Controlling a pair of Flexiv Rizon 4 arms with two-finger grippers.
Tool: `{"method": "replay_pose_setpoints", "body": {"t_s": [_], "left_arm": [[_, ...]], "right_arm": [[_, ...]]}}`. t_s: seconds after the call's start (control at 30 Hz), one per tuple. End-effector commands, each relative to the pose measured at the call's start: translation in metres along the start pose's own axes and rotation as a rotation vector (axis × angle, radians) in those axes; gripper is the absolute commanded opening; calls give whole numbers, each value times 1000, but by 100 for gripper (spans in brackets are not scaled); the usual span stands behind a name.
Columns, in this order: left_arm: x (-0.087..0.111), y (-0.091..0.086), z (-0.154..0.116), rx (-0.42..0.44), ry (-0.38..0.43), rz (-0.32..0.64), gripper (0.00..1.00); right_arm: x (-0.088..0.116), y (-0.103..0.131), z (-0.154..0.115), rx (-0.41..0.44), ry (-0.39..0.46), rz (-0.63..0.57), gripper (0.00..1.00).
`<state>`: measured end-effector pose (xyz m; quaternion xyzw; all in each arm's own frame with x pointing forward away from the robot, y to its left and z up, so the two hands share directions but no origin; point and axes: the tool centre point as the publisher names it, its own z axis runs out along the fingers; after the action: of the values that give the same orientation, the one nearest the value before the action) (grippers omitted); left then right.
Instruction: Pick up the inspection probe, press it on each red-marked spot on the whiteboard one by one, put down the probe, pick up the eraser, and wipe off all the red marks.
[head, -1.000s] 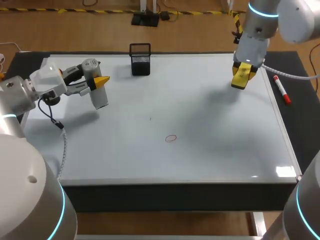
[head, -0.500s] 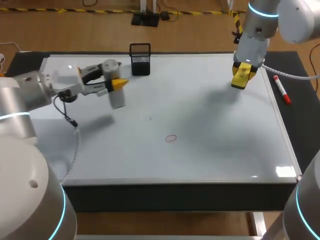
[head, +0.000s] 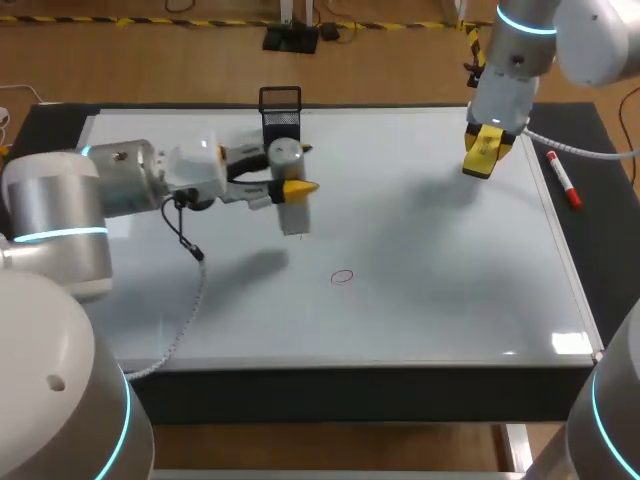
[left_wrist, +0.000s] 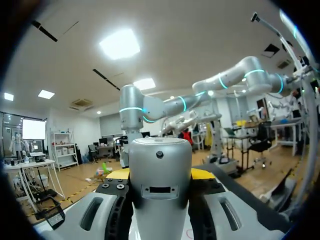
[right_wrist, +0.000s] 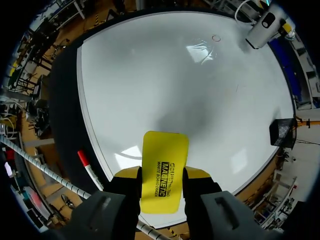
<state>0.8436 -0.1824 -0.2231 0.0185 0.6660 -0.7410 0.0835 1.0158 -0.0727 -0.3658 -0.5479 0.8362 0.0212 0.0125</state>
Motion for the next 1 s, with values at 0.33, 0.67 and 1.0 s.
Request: {"method": "replay_pose_setpoints", "body": {"t_s": [0.33, 0.67, 1.0], "left_arm": [[35, 26, 38, 25, 55, -37, 0], [49, 39, 57, 37, 95, -45, 0], [57, 49, 60, 23, 109, -51, 0]], "right_arm": [[0, -1, -1, 0, 4, -2, 0], [0, -1, -1, 0, 4, -2, 0], [0, -1, -1, 0, 4, -2, 0]]}}
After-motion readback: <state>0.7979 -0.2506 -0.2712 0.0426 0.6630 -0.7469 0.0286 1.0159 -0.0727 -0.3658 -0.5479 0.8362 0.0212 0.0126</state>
